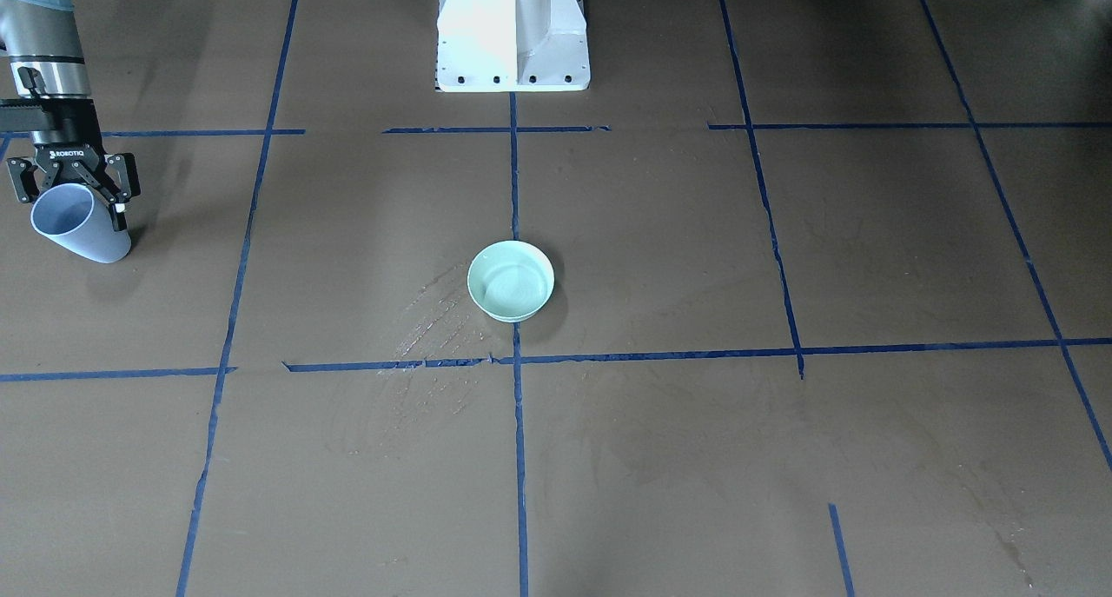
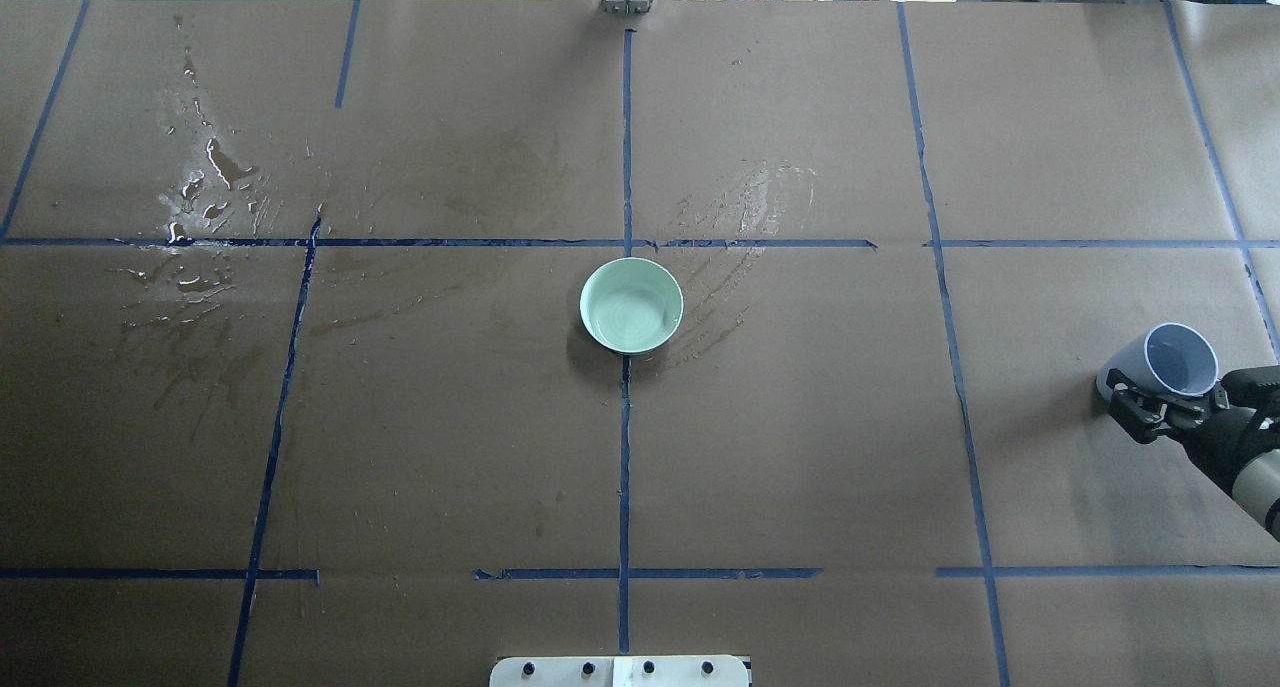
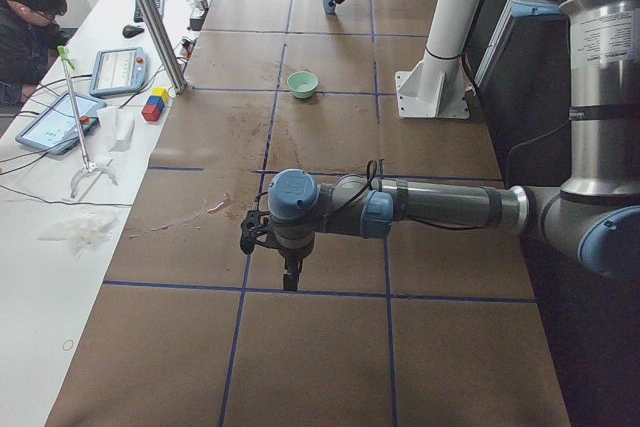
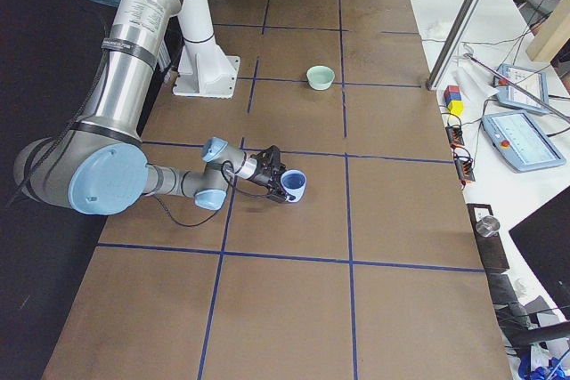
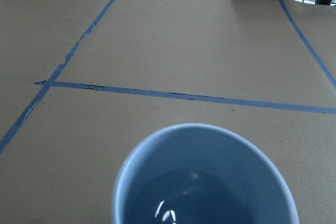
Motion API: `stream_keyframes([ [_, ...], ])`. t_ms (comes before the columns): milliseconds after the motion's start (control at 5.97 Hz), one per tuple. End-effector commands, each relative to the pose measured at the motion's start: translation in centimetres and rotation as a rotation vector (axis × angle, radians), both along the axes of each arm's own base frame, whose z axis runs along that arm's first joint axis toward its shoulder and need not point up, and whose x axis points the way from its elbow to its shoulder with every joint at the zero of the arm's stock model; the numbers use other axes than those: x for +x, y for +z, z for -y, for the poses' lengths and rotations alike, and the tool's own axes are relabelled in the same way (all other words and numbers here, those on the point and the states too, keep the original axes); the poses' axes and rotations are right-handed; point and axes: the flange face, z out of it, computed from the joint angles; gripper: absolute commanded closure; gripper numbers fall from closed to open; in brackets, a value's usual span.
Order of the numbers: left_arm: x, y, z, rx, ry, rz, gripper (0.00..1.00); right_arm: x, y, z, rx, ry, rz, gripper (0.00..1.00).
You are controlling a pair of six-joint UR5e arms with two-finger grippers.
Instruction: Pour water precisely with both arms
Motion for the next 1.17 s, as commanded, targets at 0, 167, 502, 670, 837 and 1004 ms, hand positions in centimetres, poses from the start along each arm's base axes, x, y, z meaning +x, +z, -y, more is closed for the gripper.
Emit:
stream_keyframes([
  [0, 0.0, 0.0, 0.0, 0.0, 0.0, 0.0, 0.0, 0.0, -0.6, 0.1, 0.014, 0.015, 0.008, 0.83],
  [167, 0.0, 0.0, 0.0, 0.0, 0.0, 0.0, 0.0, 0.0, -1.2, 0.2, 0.025, 0.012, 0.006, 0.88],
  [502, 0.0, 0.0, 0.0, 0.0, 0.0, 0.0, 0.0, -0.8, -2.9, 0.6, 0.081, -0.019, -0.031, 1.0],
  [670, 0.0, 0.0, 0.0, -0.001, -0.001, 0.0, 0.0, -2.2, -4.0, 1.0, 0.12, -0.043, -0.054, 1.0],
  [837, 0.0, 0.1, 0.0, -0.001, 0.0, 0.0, 0.0, -4.0, -5.5, 1.6, 0.136, -0.048, -0.027, 1.0],
  [1004, 0.0, 0.3, 0.0, -0.006, 0.0, 0.0, 0.0, -5.6, -7.3, 2.1, 0.139, -0.049, -0.027, 1.0],
])
